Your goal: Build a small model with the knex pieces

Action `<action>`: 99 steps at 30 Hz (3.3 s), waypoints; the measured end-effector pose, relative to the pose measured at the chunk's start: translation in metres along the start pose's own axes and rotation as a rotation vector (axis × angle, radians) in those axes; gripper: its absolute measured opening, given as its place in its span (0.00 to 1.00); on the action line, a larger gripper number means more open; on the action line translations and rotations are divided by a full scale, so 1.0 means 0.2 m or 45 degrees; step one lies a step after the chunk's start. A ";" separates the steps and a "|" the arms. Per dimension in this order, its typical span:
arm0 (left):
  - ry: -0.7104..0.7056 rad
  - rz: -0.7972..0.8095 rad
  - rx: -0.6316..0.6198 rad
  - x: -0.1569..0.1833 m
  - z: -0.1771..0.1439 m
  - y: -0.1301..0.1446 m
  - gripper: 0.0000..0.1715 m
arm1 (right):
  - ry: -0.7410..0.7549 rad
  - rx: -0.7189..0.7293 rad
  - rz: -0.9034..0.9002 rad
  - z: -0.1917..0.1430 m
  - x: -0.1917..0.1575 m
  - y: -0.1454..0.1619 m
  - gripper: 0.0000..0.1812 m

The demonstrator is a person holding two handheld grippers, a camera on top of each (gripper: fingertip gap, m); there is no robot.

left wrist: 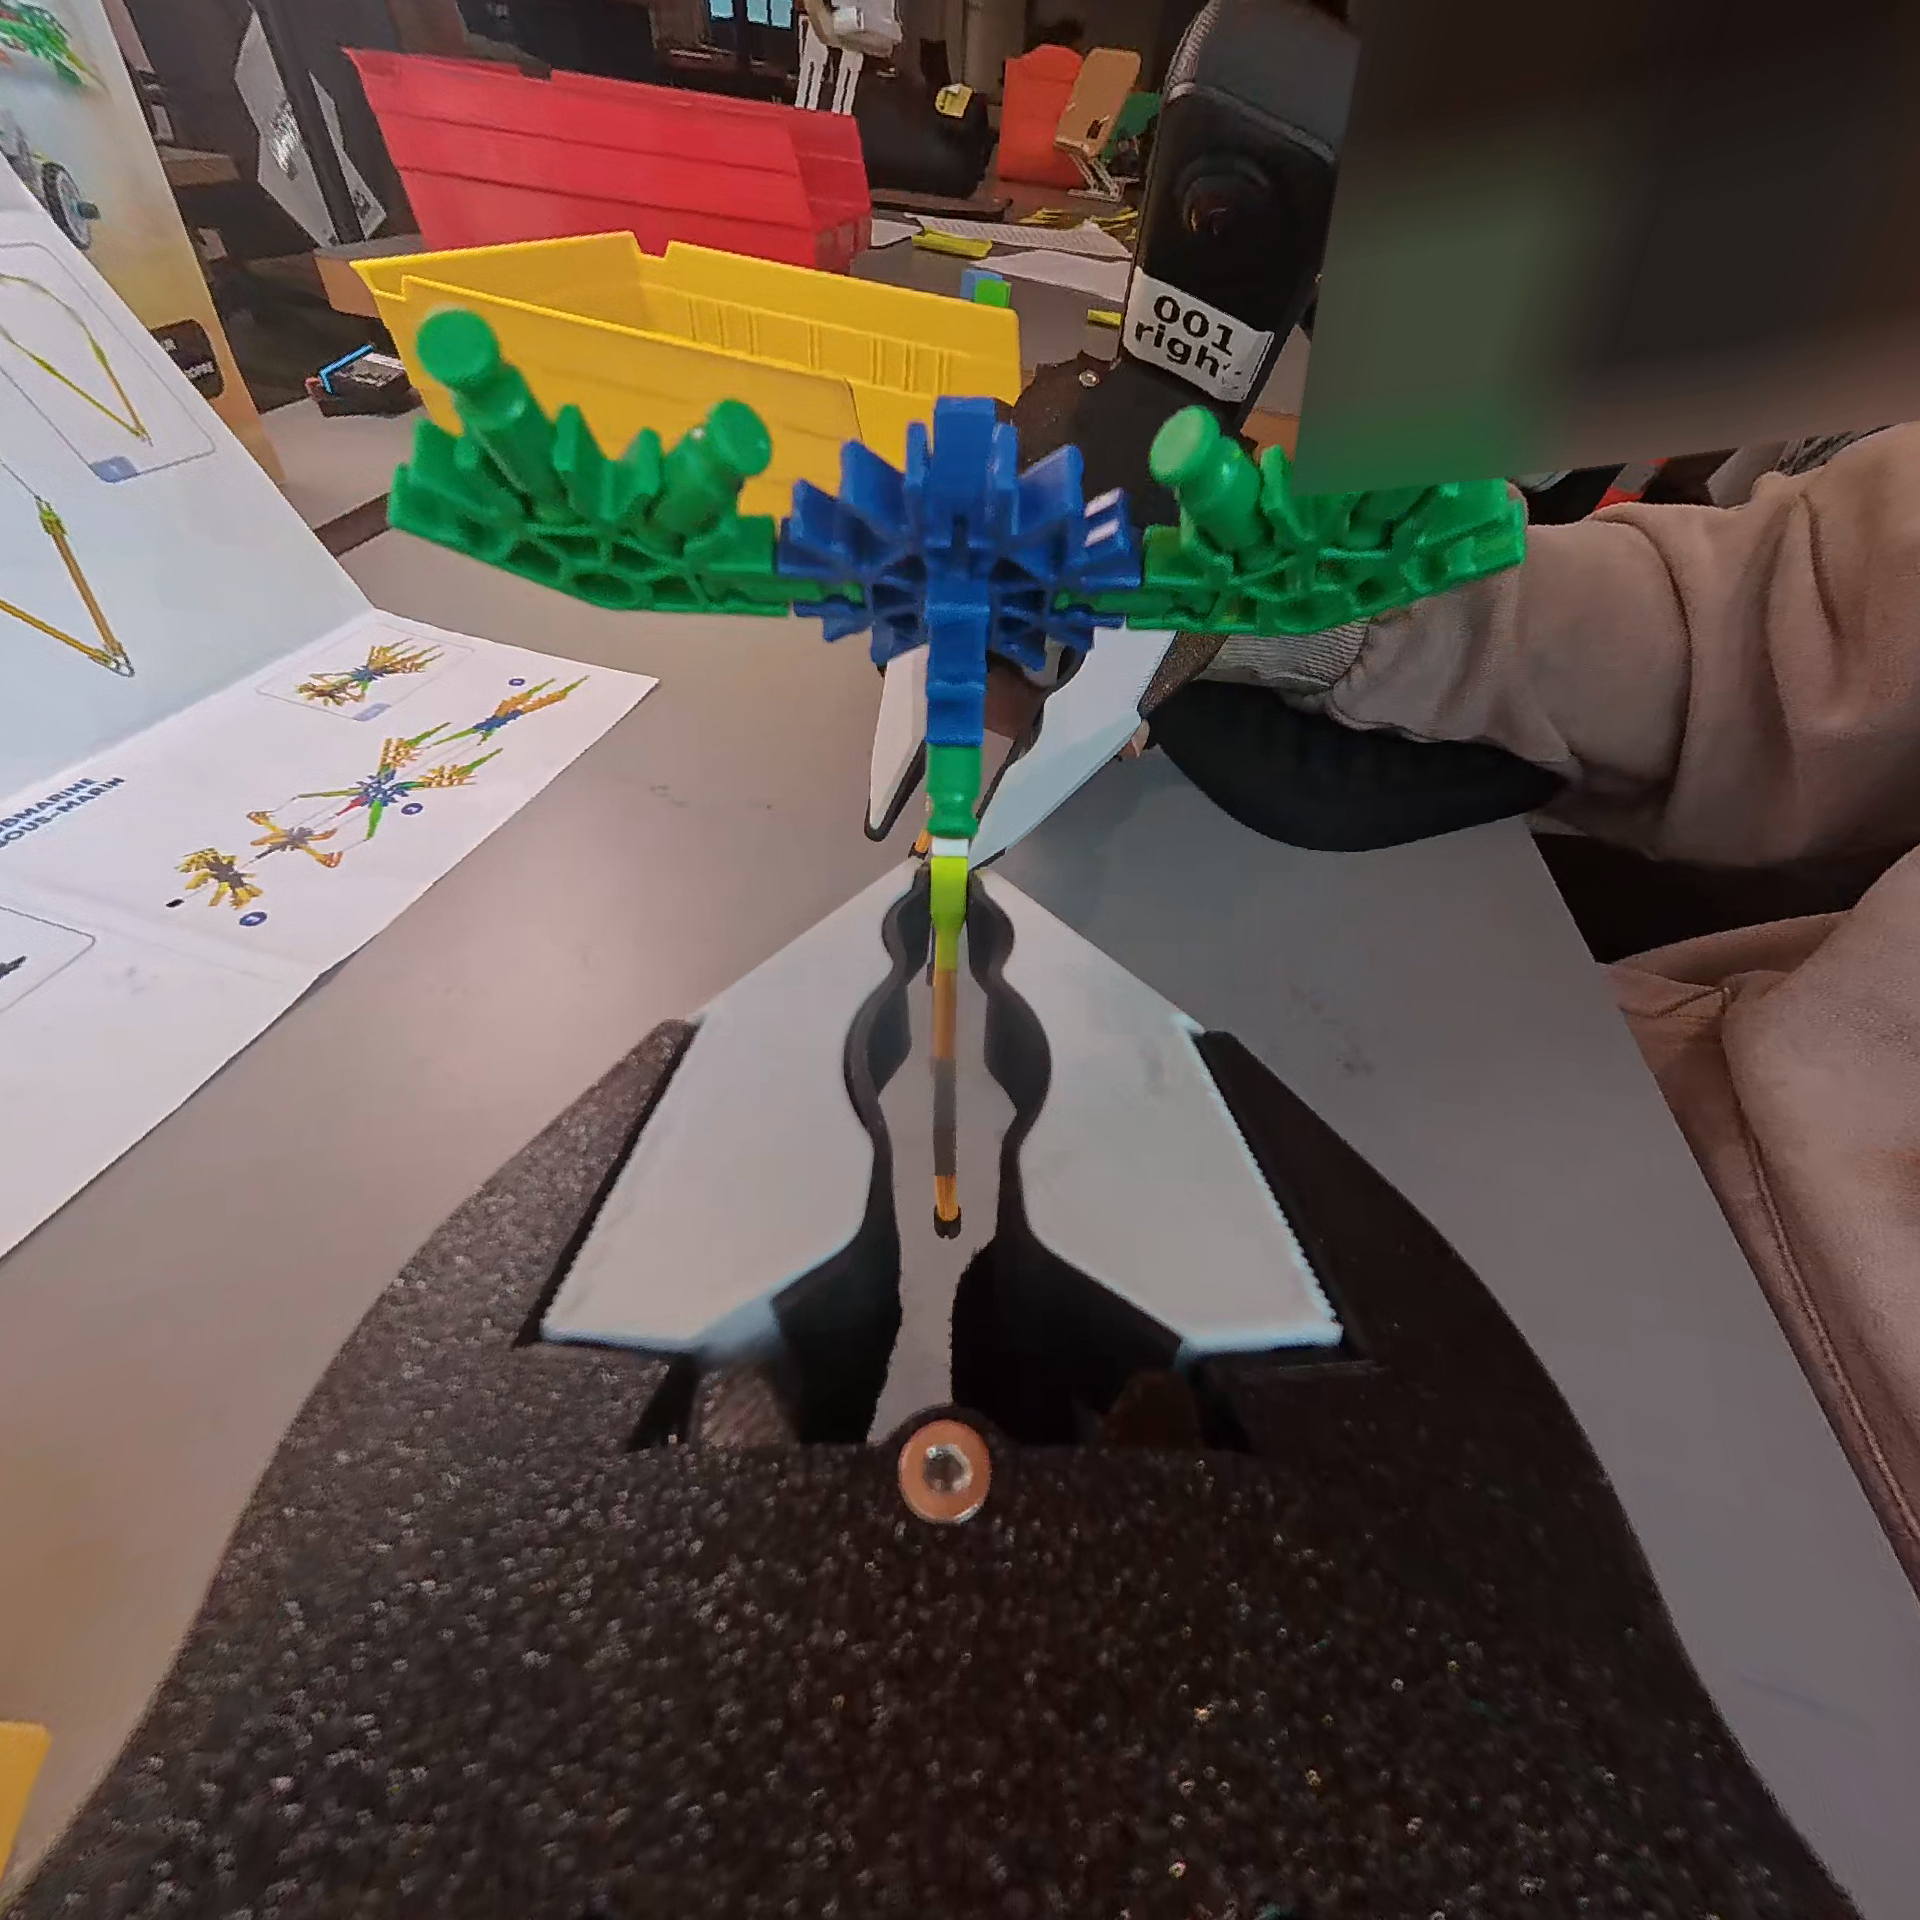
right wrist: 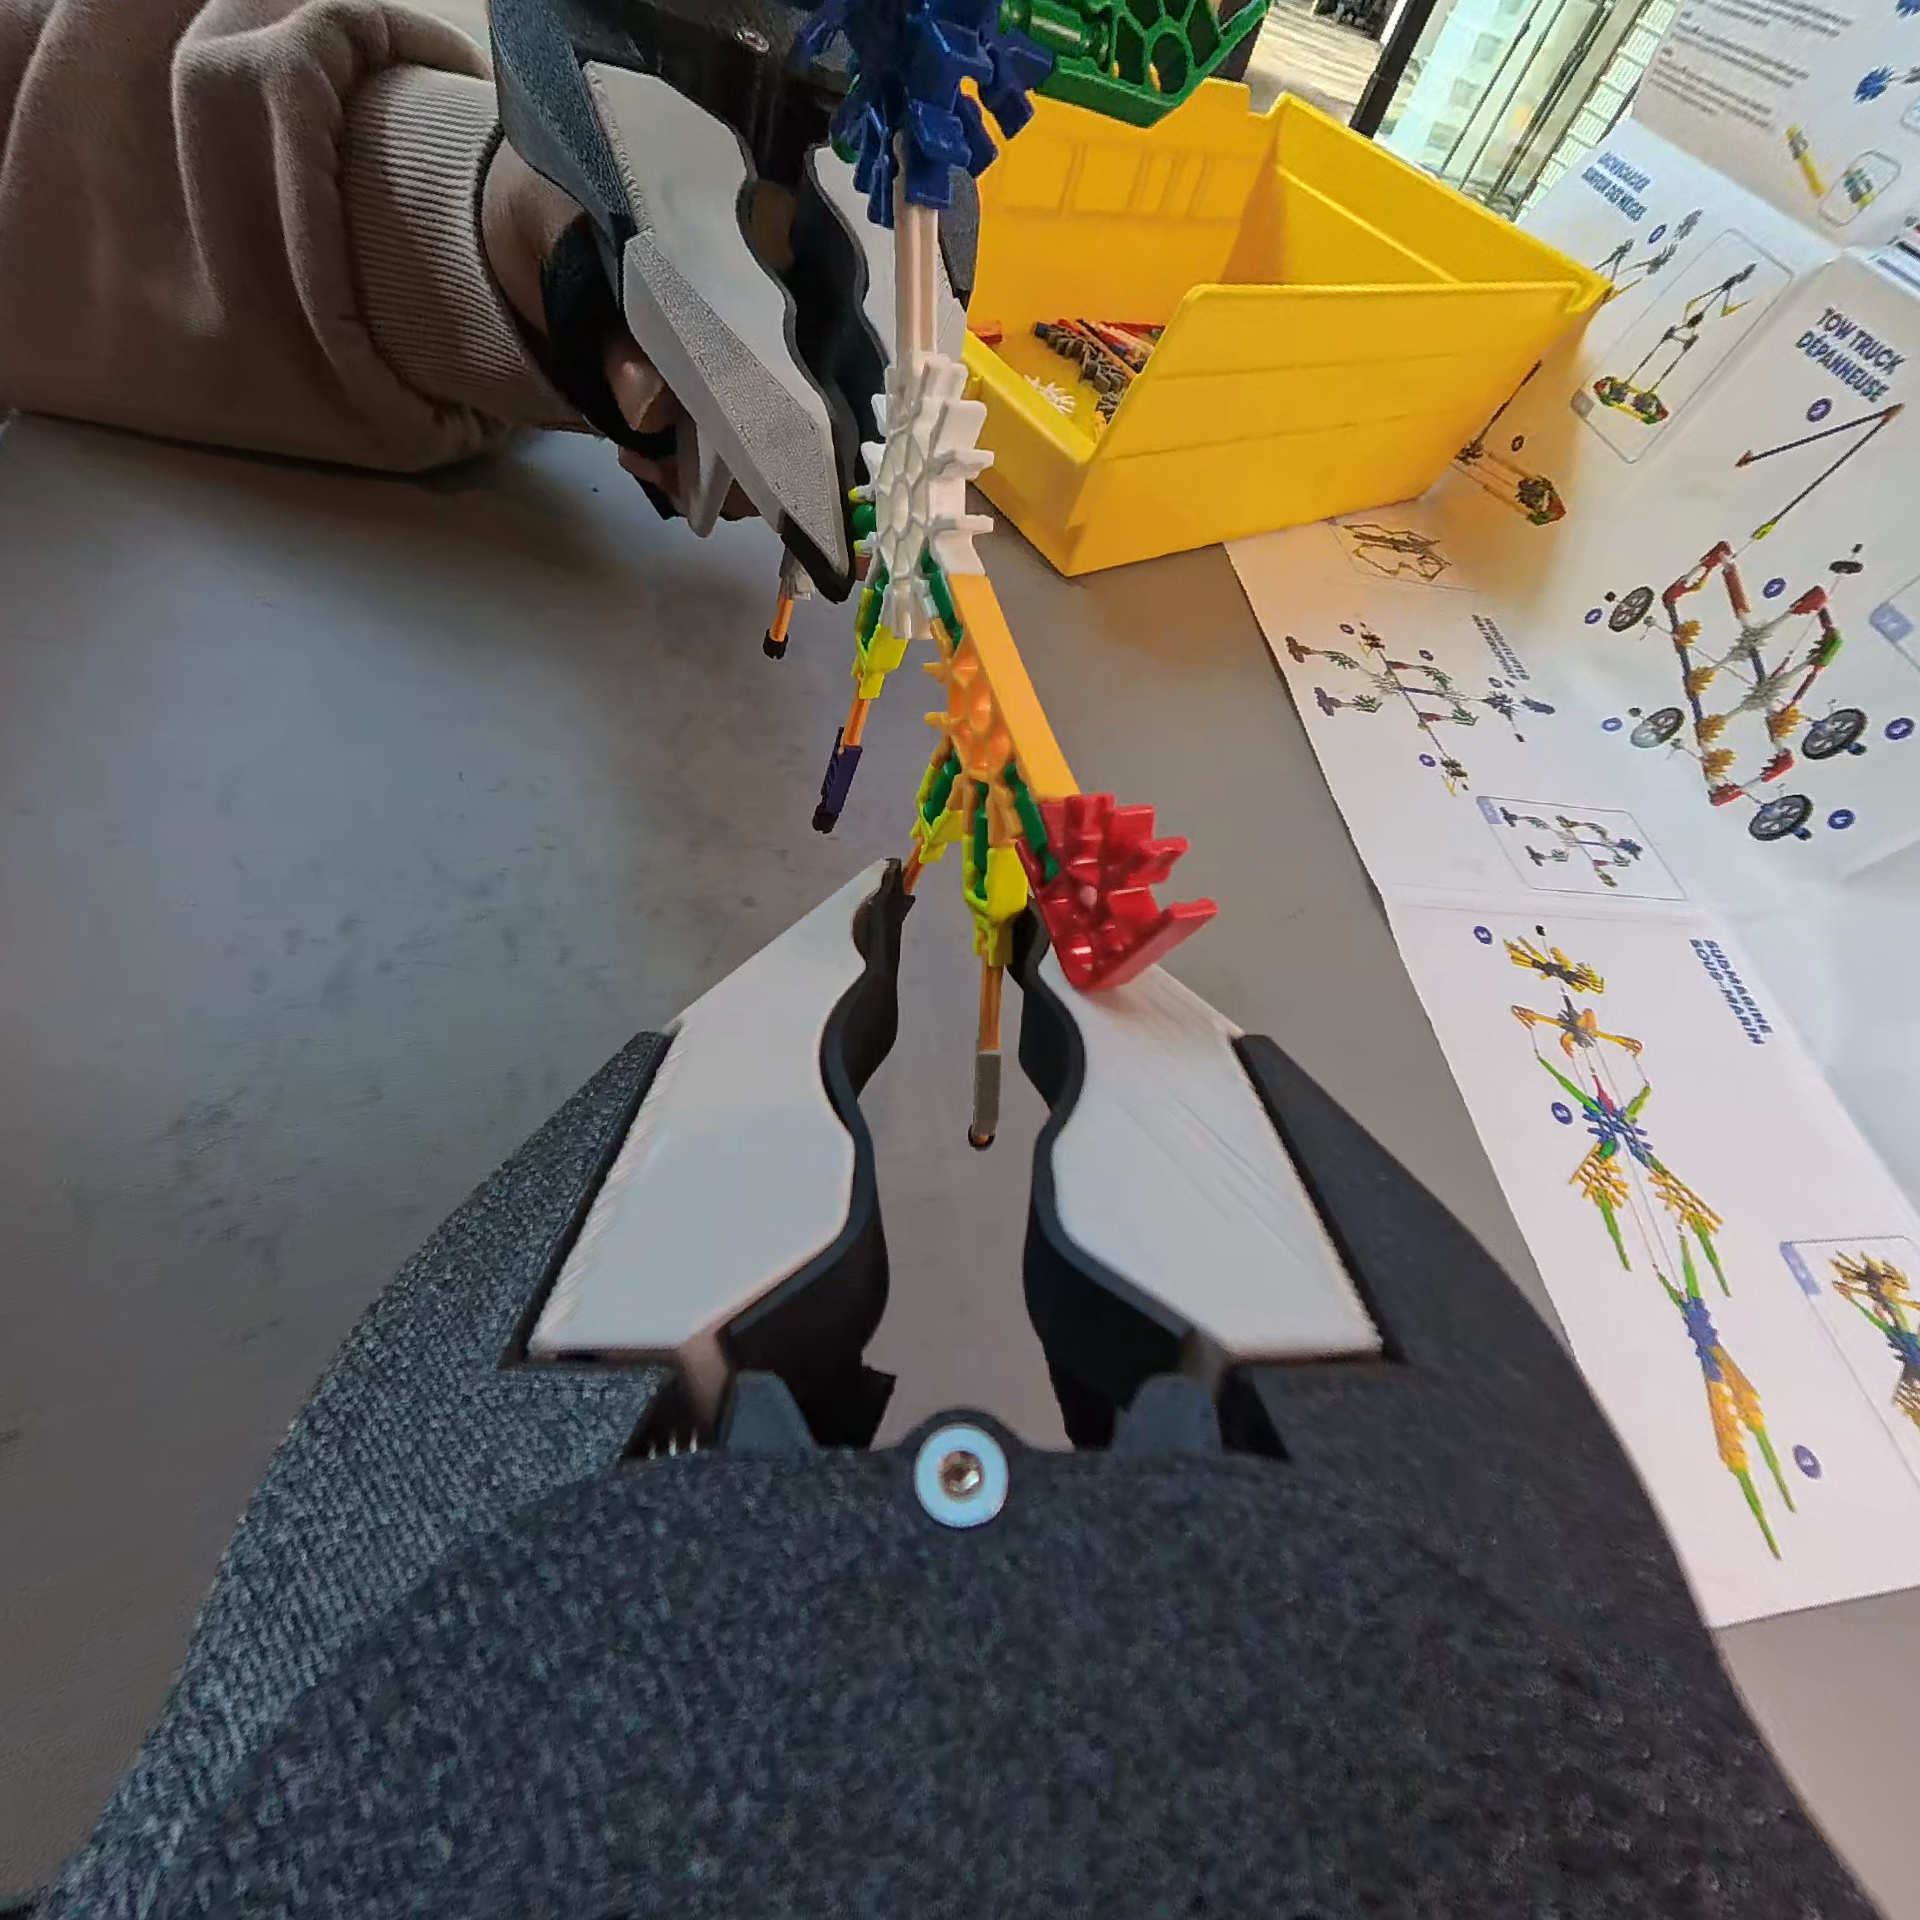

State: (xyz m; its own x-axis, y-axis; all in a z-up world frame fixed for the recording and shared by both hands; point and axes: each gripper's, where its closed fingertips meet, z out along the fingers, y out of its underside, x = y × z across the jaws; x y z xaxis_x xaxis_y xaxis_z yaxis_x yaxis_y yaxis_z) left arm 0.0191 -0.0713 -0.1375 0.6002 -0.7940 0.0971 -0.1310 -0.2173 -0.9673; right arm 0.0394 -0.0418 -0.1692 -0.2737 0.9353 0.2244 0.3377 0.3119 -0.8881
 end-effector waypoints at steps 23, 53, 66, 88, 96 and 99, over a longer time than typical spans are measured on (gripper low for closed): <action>0.112 0.069 0.009 0.10 0.02 0.00 0.03 | -0.305 0.056 0.162 -0.04 -0.13 -0.05 0.02; 0.021 0.048 -0.016 0.02 0.00 0.02 0.04 | -0.288 0.167 0.273 -0.13 -0.05 -0.10 0.03; 0.013 0.030 -0.065 0.02 0.01 0.04 0.02 | -0.263 0.216 0.347 -0.15 0.01 -0.09 0.05; -0.571 -0.102 -0.112 -0.29 -0.01 0.11 0.02 | 0.591 0.084 0.235 -0.27 0.34 -0.14 0.29; -0.694 -0.102 -0.103 -0.34 -0.03 0.11 0.02 | 0.552 0.042 0.354 -0.08 0.02 -0.19 0.27; -0.742 -0.102 -0.100 -0.36 -0.05 0.11 0.02 | 0.590 0.093 0.571 -0.04 -0.08 -0.21 0.30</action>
State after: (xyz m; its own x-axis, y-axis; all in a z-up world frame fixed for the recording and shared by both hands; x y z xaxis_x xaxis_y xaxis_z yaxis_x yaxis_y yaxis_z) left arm -0.0345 -0.0241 -0.1636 0.9420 -0.3357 0.0032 -0.1119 -0.3228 -0.9398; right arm 0.0373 -0.0682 -0.1318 0.3025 0.9523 -0.0394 0.2623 -0.1229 -0.9571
